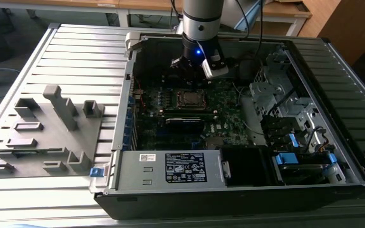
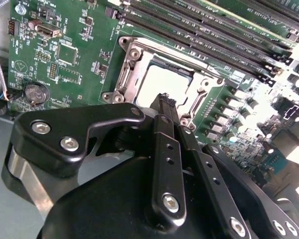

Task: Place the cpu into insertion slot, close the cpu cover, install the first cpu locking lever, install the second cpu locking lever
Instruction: 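Install the first cpu locking lever, then install the second cpu locking lever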

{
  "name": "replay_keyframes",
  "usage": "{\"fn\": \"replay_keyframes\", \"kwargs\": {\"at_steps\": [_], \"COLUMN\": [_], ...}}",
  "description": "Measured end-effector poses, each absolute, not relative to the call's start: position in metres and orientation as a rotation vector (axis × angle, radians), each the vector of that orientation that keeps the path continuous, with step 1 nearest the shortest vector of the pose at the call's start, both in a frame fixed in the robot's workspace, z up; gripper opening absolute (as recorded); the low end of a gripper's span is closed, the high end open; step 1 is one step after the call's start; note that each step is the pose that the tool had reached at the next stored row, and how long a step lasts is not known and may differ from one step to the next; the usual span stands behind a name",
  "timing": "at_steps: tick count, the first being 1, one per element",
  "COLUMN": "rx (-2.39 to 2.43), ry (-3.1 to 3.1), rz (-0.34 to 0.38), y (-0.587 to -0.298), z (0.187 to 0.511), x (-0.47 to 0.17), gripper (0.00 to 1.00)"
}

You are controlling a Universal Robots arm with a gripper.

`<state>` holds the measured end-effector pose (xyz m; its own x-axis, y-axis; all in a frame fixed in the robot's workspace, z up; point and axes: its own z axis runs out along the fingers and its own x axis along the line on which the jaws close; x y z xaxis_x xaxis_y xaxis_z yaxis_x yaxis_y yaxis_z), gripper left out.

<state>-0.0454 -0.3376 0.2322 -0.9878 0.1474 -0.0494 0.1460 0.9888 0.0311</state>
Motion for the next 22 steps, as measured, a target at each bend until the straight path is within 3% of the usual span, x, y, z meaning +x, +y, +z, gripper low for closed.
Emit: {"fn": "replay_keyframes", "kwargs": {"at_steps": [22], "rx": [0.227], "ry": [3.081], "rz": [0.042], "y": [-0.338], "z": [0.244], "x": [-0.045], "gripper": [0.11]}}
